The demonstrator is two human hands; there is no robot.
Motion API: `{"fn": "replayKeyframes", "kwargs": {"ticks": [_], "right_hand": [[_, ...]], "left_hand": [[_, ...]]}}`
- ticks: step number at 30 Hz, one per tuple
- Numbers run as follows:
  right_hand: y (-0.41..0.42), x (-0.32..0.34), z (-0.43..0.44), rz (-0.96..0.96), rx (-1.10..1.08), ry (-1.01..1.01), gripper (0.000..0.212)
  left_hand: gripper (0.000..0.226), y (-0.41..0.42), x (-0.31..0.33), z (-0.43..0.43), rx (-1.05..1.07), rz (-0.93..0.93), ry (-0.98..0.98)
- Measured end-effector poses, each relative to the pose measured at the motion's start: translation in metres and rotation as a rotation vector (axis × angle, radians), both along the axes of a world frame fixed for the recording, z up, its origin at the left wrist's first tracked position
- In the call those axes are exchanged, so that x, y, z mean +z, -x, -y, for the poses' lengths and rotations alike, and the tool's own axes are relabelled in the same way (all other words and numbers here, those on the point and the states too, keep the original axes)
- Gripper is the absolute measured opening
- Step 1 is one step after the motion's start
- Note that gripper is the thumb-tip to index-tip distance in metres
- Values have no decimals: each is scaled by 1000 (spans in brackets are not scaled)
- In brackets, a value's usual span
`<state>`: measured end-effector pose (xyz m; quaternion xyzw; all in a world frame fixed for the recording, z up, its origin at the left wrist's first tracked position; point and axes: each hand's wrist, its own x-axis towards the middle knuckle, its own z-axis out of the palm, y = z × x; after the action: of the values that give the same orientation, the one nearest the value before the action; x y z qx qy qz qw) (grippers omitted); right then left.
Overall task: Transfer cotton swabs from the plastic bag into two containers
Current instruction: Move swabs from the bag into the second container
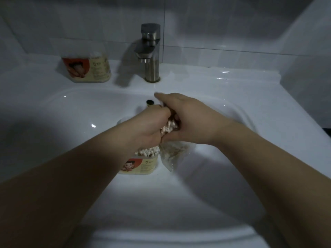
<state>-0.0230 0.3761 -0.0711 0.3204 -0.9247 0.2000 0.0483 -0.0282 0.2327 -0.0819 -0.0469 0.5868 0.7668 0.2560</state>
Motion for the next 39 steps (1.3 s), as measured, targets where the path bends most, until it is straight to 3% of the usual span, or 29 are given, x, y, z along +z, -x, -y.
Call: {"fn": "replayKeyframes", "kwargs": {"ticks": [3,8,9,12,13,18,24,28,33,39], "right_hand": [[1,2,3,-75,-32,13,79],[-2,5,-4,12,-66,61,99],[-2,6,-6,18,-106,90,90],[-1,9,-12,-69,-247,116,25],[1,9,-14,-83,-296,75,16],[2,-4,-16,220,-305,-327,21],[1,-21,-3,436,-133,-456,24],[1,-30,5,462,-42,-484,15],[-4,-38,15,435,74,-663,8],[-4,-45,15,379,16,-650,5]], "left_hand": [[25,-1,-1,2,-31,-22,-1],[21,2,-2,0,102,-14,83],[20,4,-3,1,148,11,85],[22,12,-6,8,244,32,101],[23,14,-6,11,258,33,97],[23,16,-7,13,252,37,63],[28,14,-12,10,208,-36,110],[24,11,-10,10,186,-48,139],[21,8,-7,10,135,-50,172],[18,7,-8,9,93,-50,197]]}}
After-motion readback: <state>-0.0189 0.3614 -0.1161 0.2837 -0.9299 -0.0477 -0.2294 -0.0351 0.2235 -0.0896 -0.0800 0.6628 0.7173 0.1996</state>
